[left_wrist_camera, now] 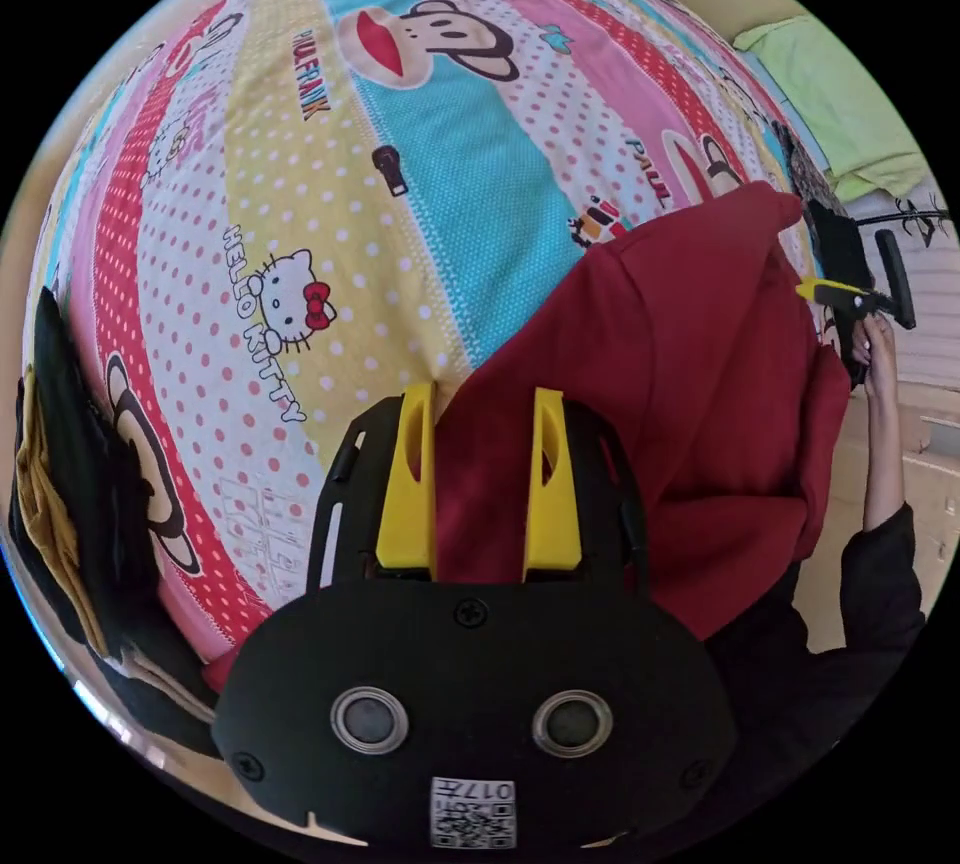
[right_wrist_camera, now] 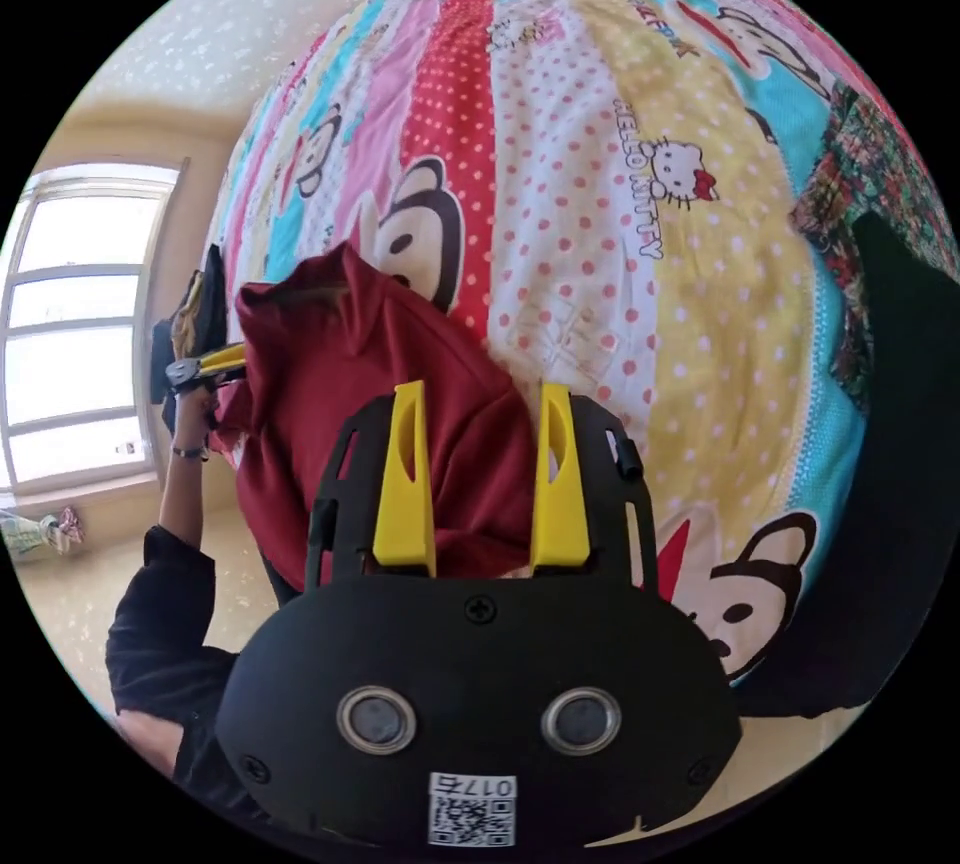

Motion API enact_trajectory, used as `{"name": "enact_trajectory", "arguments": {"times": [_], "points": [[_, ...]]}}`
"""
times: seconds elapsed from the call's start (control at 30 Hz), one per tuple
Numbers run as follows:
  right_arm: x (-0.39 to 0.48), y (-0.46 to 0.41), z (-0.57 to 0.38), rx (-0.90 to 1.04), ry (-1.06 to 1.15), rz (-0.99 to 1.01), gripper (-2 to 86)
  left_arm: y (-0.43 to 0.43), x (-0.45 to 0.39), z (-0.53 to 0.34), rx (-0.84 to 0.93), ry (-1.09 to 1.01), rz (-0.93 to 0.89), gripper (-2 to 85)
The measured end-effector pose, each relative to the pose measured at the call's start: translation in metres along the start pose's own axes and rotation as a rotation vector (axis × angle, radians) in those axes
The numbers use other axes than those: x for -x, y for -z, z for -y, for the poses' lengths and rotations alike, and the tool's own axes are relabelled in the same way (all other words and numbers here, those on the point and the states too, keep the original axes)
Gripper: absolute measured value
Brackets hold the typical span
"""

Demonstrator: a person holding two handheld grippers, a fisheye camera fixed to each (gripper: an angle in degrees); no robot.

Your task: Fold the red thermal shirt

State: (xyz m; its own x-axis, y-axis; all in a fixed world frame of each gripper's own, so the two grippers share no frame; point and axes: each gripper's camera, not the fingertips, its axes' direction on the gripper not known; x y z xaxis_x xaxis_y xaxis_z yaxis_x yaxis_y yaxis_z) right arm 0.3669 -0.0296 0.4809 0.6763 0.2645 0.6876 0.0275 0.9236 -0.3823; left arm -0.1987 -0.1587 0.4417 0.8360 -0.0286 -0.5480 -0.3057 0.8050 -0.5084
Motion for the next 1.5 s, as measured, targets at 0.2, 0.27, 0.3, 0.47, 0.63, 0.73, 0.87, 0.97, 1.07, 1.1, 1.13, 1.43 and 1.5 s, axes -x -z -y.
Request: {"name": "enact_trajectory", "arguments": {"times": [0.2,0.27,0.3,0.47,0.63,0.73,0.87,0.97,1.07,1.1,1.13,1.43,1.5], "points": [[0.025,0.006,-0.054,-0.193,0.019,-0.038,10.8,0.009,0.007,-0.058,-0.232,0.118,-0.056,11.2],[0.038,0.011,-0.068,-0.161,0.009,-0.051,8.8,0.016,0.000,-0.071,-0.246,0.131,-0.045,9.8],[0.046,0.018,-0.079,-0.131,-0.001,-0.037,7.1,0.022,-0.007,-0.081,-0.248,0.124,-0.038,8.3],[0.079,0.065,-0.162,-0.230,0.049,0.091,4.0,0.061,-0.036,-0.156,-0.335,0.137,-0.008,4.9],[0.131,0.140,-0.282,-0.525,0.091,-0.022,3.3,0.143,-0.058,-0.276,-0.659,0.184,-0.065,4.2],[0.171,0.188,-0.337,-0.680,0.149,-0.135,3.3,0.201,-0.072,-0.330,-0.762,0.170,-0.028,3.7],[0.215,0.242,-0.412,-0.947,0.236,-0.155,3.4,0.288,-0.103,-0.410,-1.030,0.092,0.013,2.8],[0.243,0.282,-0.465,-1.109,0.236,-0.172,3.4,0.337,-0.129,-0.464,-1.192,0.023,0.022,2.5],[0.263,0.313,-0.525,-1.340,0.307,-0.138,3.5,0.372,-0.158,-0.519,-1.390,-0.011,0.094,2.5],[0.269,0.325,-0.546,-1.419,0.343,-0.120,3.5,0.384,-0.164,-0.538,-1.455,-0.015,0.095,2.4],[0.274,0.337,-0.561,-1.461,0.366,-0.099,3.6,0.389,-0.166,-0.546,-1.481,-0.019,0.077,2.4],[0.270,0.410,-0.466,-1.345,0.460,0.041,4.0,0.444,-0.142,-0.506,-1.464,-0.085,0.018,2.8],[0.266,0.413,-0.401,-1.228,0.410,-0.023,4.3,0.436,-0.117,-0.430,-1.292,-0.040,0.036,3.6]]}}
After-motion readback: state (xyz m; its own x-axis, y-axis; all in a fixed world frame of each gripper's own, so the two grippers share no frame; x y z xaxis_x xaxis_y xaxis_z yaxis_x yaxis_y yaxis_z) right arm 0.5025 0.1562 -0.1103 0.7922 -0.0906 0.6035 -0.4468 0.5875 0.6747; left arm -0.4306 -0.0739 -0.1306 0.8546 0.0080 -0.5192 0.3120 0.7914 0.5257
